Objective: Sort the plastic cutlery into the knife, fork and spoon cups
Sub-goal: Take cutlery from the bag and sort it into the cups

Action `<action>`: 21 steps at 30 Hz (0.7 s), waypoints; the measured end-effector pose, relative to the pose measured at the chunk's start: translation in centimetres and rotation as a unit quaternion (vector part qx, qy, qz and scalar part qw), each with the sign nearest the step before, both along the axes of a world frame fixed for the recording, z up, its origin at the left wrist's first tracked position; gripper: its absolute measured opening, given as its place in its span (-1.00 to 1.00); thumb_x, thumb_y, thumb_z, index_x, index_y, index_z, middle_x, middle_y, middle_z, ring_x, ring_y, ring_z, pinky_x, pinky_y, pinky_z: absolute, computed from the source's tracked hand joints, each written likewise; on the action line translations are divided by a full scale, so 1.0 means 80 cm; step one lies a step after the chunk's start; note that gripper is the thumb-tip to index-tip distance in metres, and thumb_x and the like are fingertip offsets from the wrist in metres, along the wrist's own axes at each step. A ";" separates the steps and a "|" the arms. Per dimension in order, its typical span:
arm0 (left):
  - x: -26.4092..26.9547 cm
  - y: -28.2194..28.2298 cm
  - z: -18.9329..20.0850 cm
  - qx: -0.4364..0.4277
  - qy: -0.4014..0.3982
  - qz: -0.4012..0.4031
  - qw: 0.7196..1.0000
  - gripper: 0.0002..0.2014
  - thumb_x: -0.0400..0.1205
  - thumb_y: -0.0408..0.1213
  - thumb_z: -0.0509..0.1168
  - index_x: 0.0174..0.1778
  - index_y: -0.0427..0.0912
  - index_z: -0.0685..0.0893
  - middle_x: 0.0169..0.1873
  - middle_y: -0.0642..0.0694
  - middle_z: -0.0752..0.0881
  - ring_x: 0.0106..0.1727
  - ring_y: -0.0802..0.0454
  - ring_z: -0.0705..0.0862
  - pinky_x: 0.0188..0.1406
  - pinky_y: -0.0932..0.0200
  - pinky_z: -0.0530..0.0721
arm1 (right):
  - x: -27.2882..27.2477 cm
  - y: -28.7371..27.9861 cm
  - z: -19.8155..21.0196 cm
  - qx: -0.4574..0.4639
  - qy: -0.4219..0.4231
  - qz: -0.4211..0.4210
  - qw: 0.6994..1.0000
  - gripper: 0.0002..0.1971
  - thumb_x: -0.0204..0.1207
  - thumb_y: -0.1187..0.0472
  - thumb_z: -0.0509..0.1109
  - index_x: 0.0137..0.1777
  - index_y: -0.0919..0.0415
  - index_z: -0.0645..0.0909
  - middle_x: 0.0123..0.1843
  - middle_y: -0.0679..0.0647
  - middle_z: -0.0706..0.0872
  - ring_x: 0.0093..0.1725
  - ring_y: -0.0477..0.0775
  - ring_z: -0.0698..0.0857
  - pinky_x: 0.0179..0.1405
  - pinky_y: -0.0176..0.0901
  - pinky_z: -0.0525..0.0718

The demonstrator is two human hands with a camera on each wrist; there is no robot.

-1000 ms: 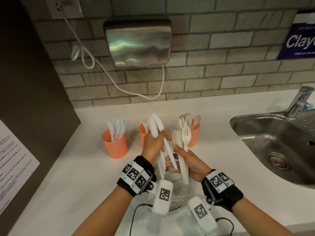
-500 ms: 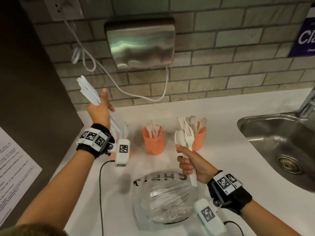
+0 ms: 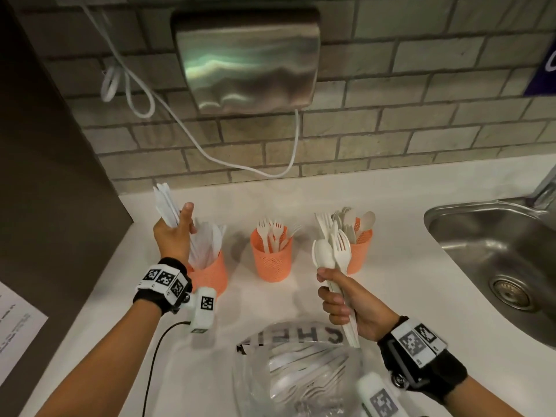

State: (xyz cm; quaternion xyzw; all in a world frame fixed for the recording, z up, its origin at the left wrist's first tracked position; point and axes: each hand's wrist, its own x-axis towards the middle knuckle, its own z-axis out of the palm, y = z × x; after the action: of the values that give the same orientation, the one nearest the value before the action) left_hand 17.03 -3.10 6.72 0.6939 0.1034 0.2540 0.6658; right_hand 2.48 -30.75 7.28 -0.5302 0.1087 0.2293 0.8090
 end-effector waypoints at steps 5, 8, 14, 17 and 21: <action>0.000 0.008 -0.026 0.012 0.021 -0.004 1.000 -0.84 0.48 -0.24 0.48 -0.27 -0.22 0.66 -0.32 -0.15 0.70 -0.26 -0.02 0.68 -0.08 0.07 0.67 | 0.001 0.005 0.000 -0.035 -0.013 -0.002 0.999 -0.80 0.58 0.15 0.25 -0.26 0.12 0.36 -0.66 -0.09 0.25 -0.75 -0.19 0.19 -0.79 -0.41 0.19; -0.004 0.007 -0.031 0.027 0.026 0.000 0.999 -0.81 0.46 -0.37 0.48 -0.12 -0.15 0.60 -0.22 -0.10 0.69 -0.19 -0.03 0.68 0.01 0.04 0.66 | 0.000 0.008 0.000 -0.043 -0.017 0.000 0.999 -0.78 0.59 0.16 0.25 -0.27 0.12 0.34 -0.66 -0.09 0.26 -0.74 -0.18 0.19 -0.78 -0.41 0.20; -0.011 0.007 -0.032 0.143 -0.028 -0.004 0.989 -0.51 0.46 -0.45 0.44 0.27 -0.11 0.46 -0.21 -0.01 0.58 -0.14 0.05 0.54 -0.12 0.45 0.45 | -0.001 0.012 0.002 -0.046 -0.018 -0.003 0.999 -0.77 0.60 0.16 0.24 -0.29 0.12 0.34 -0.67 -0.08 0.26 -0.74 -0.18 0.20 -0.78 -0.42 0.20; -0.015 0.011 -0.035 0.234 -0.033 -0.002 0.972 -0.60 0.54 -0.44 0.34 0.29 -0.15 0.53 -0.11 -0.17 0.64 -0.13 -0.02 0.59 -0.05 0.30 0.48 | -0.002 0.013 0.004 -0.052 -0.020 -0.003 0.998 -0.77 0.60 0.16 0.24 -0.28 0.13 0.34 -0.66 -0.08 0.26 -0.74 -0.18 0.20 -0.77 -0.41 0.21; -0.018 0.014 -0.044 0.406 -0.014 -0.007 0.914 -0.69 0.66 -0.28 0.15 0.23 -0.33 0.64 0.17 -0.32 0.64 0.14 -0.30 0.63 0.08 -0.03 0.60 | -0.003 0.012 0.004 -0.044 -0.017 0.000 0.999 -0.80 0.61 0.14 0.23 -0.23 0.14 0.36 -0.66 -0.08 0.26 -0.74 -0.17 0.20 -0.78 -0.41 0.22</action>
State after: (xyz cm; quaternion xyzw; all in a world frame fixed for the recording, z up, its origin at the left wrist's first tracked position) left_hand 15.58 -1.96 3.18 0.9017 -0.0227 0.2790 0.3294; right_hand 2.26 -29.82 7.58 -0.5693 0.1055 0.2153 0.7864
